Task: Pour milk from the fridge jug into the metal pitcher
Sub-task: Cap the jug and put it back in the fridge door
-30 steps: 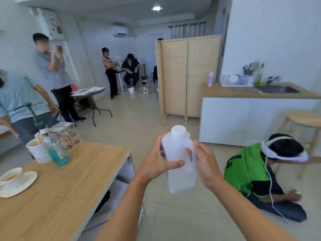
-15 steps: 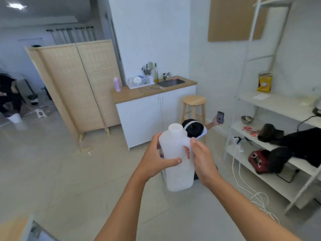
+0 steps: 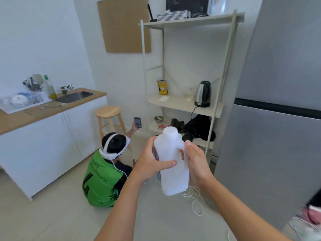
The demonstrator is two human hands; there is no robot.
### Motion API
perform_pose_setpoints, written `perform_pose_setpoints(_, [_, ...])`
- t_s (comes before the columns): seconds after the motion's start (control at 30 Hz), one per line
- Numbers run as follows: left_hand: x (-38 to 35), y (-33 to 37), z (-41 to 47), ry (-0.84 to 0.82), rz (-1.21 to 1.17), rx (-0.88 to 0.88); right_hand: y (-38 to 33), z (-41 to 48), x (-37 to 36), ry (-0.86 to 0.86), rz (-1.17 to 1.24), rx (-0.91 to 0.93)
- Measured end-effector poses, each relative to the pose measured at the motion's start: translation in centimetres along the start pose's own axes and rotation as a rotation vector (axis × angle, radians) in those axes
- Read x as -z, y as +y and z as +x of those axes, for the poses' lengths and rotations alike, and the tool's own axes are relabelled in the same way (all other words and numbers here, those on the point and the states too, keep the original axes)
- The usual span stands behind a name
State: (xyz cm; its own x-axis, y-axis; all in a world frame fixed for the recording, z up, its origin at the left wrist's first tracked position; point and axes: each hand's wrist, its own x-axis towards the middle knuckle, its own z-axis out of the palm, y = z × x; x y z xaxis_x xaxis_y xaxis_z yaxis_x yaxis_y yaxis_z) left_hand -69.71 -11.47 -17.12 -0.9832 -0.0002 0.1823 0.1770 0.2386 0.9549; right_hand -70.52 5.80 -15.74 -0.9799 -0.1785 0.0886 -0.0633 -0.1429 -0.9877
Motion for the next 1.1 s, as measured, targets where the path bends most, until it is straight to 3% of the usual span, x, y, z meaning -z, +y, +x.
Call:
perform_pose_setpoints(0.37, [-10.7, 0.5, 10.3, -0.193, 0.003, -0.046, -0.7, 4.5, 11.5, 0.24, -0.079, 0.073])
perform_pose_setpoints(0.77, [-17.1, 0.7, 19.7, -0.283, -0.037, -0.052, -1.4, 11.3, 19.2, 0.416, -0.305, 0.059])
perform_pose_setpoints(1.1, [-17.9, -2.6, 29.7, -0.31, -0.072, -0.059, -2.1, 21.8, 24.5, 0.675, -0.905, 0.06])
